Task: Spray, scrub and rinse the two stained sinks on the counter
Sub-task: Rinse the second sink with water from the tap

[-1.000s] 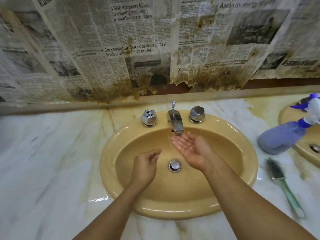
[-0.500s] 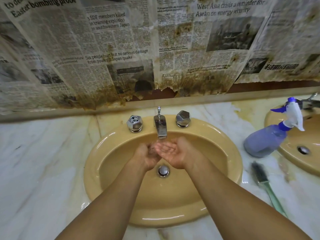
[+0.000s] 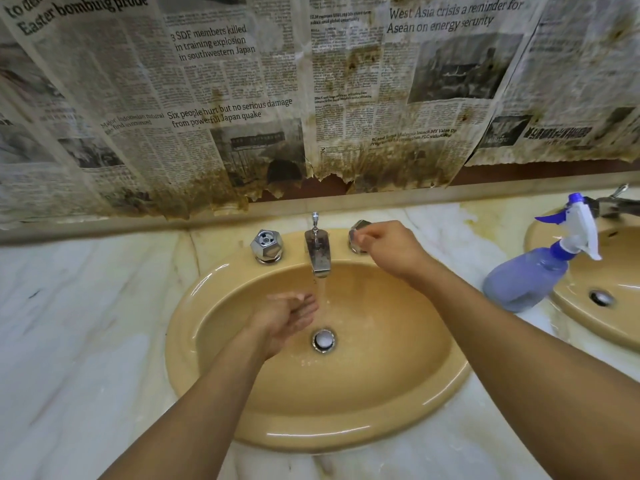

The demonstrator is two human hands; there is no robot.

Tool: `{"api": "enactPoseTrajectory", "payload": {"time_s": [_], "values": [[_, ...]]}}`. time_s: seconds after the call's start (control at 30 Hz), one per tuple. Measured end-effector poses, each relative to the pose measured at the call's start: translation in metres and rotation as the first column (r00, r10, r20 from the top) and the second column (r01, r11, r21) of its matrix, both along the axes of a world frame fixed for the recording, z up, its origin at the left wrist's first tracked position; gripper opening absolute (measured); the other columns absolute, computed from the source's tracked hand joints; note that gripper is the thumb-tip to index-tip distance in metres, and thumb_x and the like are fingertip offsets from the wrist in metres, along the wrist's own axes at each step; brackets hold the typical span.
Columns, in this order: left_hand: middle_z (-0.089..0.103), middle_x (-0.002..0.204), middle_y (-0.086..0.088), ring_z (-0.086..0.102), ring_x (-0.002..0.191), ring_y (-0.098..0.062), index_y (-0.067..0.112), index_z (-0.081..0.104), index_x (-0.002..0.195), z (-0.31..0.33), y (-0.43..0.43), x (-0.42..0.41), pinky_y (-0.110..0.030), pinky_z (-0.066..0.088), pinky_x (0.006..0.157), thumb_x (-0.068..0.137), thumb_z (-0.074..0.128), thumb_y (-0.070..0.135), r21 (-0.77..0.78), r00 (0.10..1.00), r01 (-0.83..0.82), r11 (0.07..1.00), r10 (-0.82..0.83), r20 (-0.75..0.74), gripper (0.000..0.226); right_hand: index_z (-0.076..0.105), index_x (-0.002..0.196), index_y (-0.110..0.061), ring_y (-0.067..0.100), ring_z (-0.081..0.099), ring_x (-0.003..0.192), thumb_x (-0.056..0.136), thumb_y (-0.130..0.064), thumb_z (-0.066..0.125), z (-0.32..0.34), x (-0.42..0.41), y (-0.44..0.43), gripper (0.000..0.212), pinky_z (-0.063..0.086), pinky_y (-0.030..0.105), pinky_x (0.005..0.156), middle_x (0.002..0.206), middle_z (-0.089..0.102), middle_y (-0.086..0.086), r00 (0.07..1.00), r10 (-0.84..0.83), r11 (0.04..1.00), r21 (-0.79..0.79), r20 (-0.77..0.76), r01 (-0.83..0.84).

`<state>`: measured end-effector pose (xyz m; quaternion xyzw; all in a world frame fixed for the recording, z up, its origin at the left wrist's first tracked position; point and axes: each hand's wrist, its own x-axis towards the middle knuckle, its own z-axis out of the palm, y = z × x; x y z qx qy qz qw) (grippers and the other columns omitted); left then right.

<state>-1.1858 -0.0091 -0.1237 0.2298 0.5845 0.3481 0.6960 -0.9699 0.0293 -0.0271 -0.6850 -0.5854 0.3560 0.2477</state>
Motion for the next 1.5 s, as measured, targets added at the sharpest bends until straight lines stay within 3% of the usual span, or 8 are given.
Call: {"api": "enactPoseTrajectory", "payload": {"time_s": [0.07,0.13,0.23,0.53,0.87,1.27,1.4,1.5], "values": [[0.076,0.111,-0.001,0.072,0.103,-0.025,0.016,0.077,0.103,-0.005,-0.007,-0.025,-0.031,0.055,0.082,0.103,0.059,0.009,0.272,0.893,0.177,0.946,-0.038,-0.449,0.019,0.075,0.119,-0.017,0.025,0.062,0.115,0.101,-0.018,0.054,-0.008,0.020,-0.004,0.028,0.049,0.035,0.097,0.121,0.072,0.005,0.969,0.078,0.991,0.088,0.235,-0.101],[0.072,0.113,0.006,0.069,0.106,-0.026,0.023,0.077,0.108,-0.013,-0.012,-0.060,-0.032,0.051,0.084,0.098,0.061,0.017,0.400,0.531,0.494,0.772,0.096,-0.842,0.020,0.061,0.139,-0.021,0.027,0.054,0.128,0.102,-0.021,0.055,-0.018,0.035,0.002,0.037,0.045,0.037,0.104,0.139,0.061,0.006,0.875,0.177,0.960,0.115,0.450,-0.254],[0.060,0.142,-0.009,0.058,0.128,-0.035,0.015,0.069,0.125,-0.029,-0.007,-0.115,-0.049,0.048,0.104,0.084,0.074,0.015,0.307,0.169,0.776,0.550,0.287,-0.943,0.041,0.035,0.157,-0.030,0.033,0.032,0.146,0.102,-0.030,0.058,-0.028,0.041,0.024,0.060,0.036,0.045,0.114,0.163,0.031,0.011,0.619,0.311,0.895,-0.004,0.721,-0.446],[0.007,0.173,0.011,0.003,0.159,-0.008,0.023,0.017,0.165,-0.044,-0.006,-0.153,-0.036,0.009,0.127,0.090,0.033,0.023,0.060,-0.009,0.868,0.492,0.137,-0.991,0.077,0.024,0.157,-0.026,0.032,0.060,0.111,0.106,-0.052,0.036,-0.013,0.036,0.087,0.058,0.049,0.039,0.078,0.142,0.041,0.005,0.085,0.595,0.628,-0.397,0.799,-0.669],[0.005,0.173,0.011,0.002,0.159,-0.008,0.022,0.016,0.165,-0.046,-0.009,-0.150,-0.035,0.006,0.127,0.091,0.033,0.013,0.089,0.015,0.855,0.511,0.147,-0.989,0.077,0.054,0.119,-0.010,0.030,0.062,0.084,0.104,-0.051,0.025,-0.055,-0.001,0.079,0.052,0.036,0.036,0.061,0.094,0.070,0.011,0.448,0.144,0.965,-0.026,0.882,-0.259],[0.007,0.172,0.012,0.001,0.158,-0.006,0.023,0.020,0.165,-0.047,-0.007,-0.149,-0.034,0.006,0.128,0.094,0.058,0.004,0.083,0.006,0.842,0.533,0.145,-0.989,0.082,0.052,0.129,-0.009,0.033,0.065,0.104,0.107,-0.050,0.023,-0.058,-0.015,0.076,0.055,0.037,0.037,0.067,0.112,0.069,0.013,0.550,0.008,1.000,0.009,0.835,-0.028],[0.009,0.171,0.012,0.003,0.158,-0.006,0.023,0.021,0.164,-0.048,-0.007,-0.152,-0.033,0.007,0.128,0.094,0.059,0.005,0.092,0.016,0.845,0.527,0.147,-0.989,0.082,0.027,0.153,-0.013,0.038,0.057,0.120,0.105,-0.056,0.031,-0.070,-0.009,0.048,0.065,0.044,0.043,0.083,0.137,0.051,0.015,0.749,-0.020,1.000,0.003,0.663,0.025],[0.010,0.171,0.011,0.004,0.158,-0.007,0.023,0.021,0.165,-0.047,-0.006,-0.151,-0.034,0.006,0.128,0.095,0.056,0.006,0.094,0.021,0.845,0.526,0.144,-0.989,0.080,0.008,0.161,-0.011,0.034,0.047,0.128,0.105,-0.049,0.037,-0.078,0.000,-0.015,0.074,0.039,0.048,0.101,0.148,0.043,0.012,0.697,0.112,0.992,-0.040,0.709,-0.119]]}}
